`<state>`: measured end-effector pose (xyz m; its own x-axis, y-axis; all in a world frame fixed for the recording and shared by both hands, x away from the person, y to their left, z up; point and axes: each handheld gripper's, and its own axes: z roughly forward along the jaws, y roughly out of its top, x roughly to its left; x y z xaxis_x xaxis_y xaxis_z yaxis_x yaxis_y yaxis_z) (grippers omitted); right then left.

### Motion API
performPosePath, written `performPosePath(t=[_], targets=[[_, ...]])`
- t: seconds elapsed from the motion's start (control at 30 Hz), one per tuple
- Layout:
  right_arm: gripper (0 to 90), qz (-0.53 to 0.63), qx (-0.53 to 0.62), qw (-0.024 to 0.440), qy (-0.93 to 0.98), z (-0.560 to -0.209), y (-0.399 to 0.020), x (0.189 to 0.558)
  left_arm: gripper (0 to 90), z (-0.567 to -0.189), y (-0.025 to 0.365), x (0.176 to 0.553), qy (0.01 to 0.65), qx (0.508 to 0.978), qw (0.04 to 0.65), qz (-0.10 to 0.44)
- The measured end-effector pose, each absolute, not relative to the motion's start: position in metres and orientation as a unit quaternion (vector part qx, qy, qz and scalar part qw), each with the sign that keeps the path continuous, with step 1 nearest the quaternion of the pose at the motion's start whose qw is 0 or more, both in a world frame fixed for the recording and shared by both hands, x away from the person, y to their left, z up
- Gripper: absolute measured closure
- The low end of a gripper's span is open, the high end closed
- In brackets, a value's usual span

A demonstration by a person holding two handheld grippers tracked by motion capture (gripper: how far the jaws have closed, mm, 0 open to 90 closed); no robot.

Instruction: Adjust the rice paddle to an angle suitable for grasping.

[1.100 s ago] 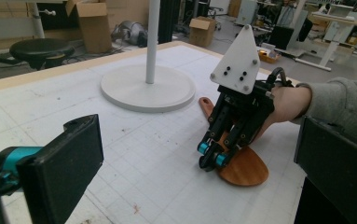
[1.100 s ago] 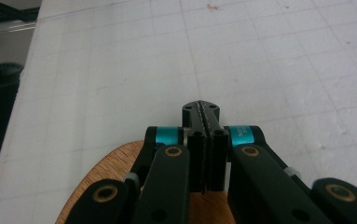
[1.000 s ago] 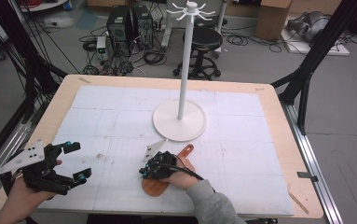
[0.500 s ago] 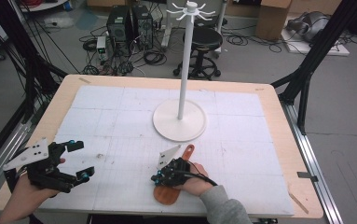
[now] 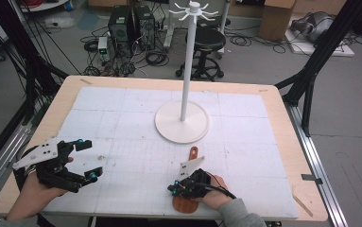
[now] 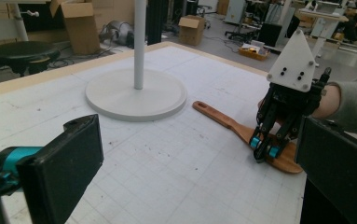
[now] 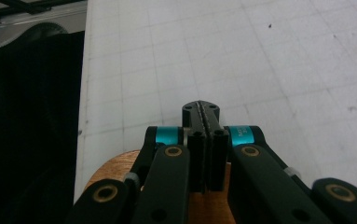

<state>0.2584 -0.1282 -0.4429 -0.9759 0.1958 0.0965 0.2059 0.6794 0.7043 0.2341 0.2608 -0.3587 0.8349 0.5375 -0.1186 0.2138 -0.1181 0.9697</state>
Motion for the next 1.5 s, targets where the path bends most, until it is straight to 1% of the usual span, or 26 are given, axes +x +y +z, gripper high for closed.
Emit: performPosePath(t=[0.5, 0.7, 0.73, 0.8, 0.9, 1.07, 1.17, 1.3, 1.5], targets=[[89.2, -0.385, -0.130, 0.010, -0.914, -0.443, -0.170, 0.245, 1.8, -0.358, 0.255, 0.237, 0.249, 0.739, 0.613, 0.128], [89.1, -0.387, -0.133, 0.014, -0.912, -0.443, -0.176, 0.245, 1.8, -0.360, 0.255, 0.238, 0.251, 0.741, 0.609, 0.127], [89.1, -0.389, -0.135, 0.021, -0.911, -0.443, -0.177, 0.246, 1.8, -0.360, 0.255, 0.238, 0.253, 0.741, 0.610, 0.125], [89.0, -0.397, -0.135, 0.023, -0.907, -0.442, -0.179, 0.248, 1.8, -0.360, 0.254, 0.238, 0.250, 0.742, 0.609, 0.126], [89.0, -0.419, -0.146, 0.010, -0.896, -0.438, -0.187, 0.253, 1.8, -0.360, 0.255, 0.238, 0.251, 0.741, 0.609, 0.127], [89.0, -0.444, -0.212, -0.041, -0.870, -0.434, -0.215, 0.270, 1.8, -0.360, 0.255, 0.238, 0.251, 0.742, 0.608, 0.128], [89.0, -0.443, -0.245, -0.060, -0.860, -0.435, -0.227, 0.278, 1.7, -0.359, 0.254, 0.237, 0.248, 0.743, 0.608, 0.129], [89.0, -0.430, -0.272, -0.069, -0.858, -0.439, -0.234, 0.283, 1.8, -0.357, 0.253, 0.237, 0.243, 0.742, 0.611, 0.130], [88.8, -0.416, -0.272, -0.073, -0.865, -0.441, -0.229, 0.289, 1.8, -0.357, 0.255, 0.236, 0.237, 0.736, 0.620, 0.132]])
